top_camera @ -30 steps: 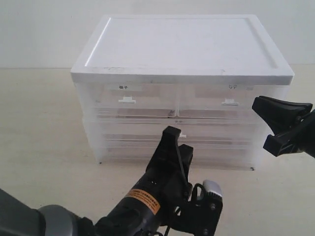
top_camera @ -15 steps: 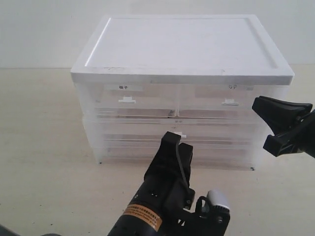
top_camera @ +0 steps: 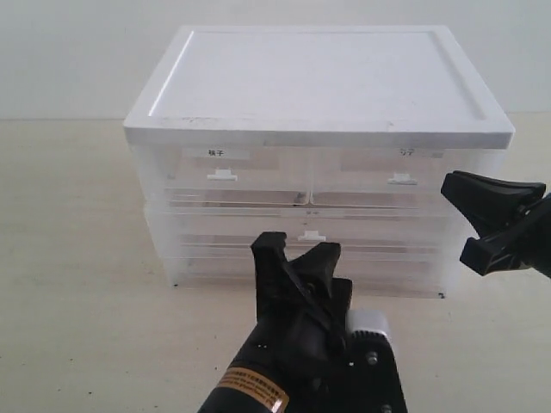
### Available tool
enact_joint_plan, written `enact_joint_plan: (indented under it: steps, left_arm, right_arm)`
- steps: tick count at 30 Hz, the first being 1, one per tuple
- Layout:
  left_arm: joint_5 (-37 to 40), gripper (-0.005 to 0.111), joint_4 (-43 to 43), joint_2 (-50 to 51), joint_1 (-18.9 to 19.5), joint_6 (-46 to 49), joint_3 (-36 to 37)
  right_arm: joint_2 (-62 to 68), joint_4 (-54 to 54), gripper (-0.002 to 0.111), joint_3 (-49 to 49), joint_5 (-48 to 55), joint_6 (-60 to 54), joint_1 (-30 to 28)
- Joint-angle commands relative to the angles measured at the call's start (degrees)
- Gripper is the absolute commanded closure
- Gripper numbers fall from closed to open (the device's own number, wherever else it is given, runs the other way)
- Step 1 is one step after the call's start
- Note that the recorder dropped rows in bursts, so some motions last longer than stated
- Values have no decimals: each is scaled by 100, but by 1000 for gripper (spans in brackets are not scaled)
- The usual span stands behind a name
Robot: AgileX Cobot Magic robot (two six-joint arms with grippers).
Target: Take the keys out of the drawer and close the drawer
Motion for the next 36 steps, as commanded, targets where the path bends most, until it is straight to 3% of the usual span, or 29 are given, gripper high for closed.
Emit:
enact_joint_plan:
  steps: [1, 10, 25, 36]
  left_arm:
    - [-82, 57, -218, -378, -37, -980, 10]
    - [1964, 57, 321, -1112, -37, -1019, 10]
    - [2548, 57, 115, -1193, -12, -572, 10]
    - [2563, 58, -512, -1193, 468, -208, 81]
  right_arm:
    - [22, -12, 108, -19, 1, 8, -13]
    - [22, -12, 108, -19, 1, 20, -13]
    - [22, -83, 108, -19, 112, 31, -13]
    - [22, -95, 108, -19, 112, 66, -13]
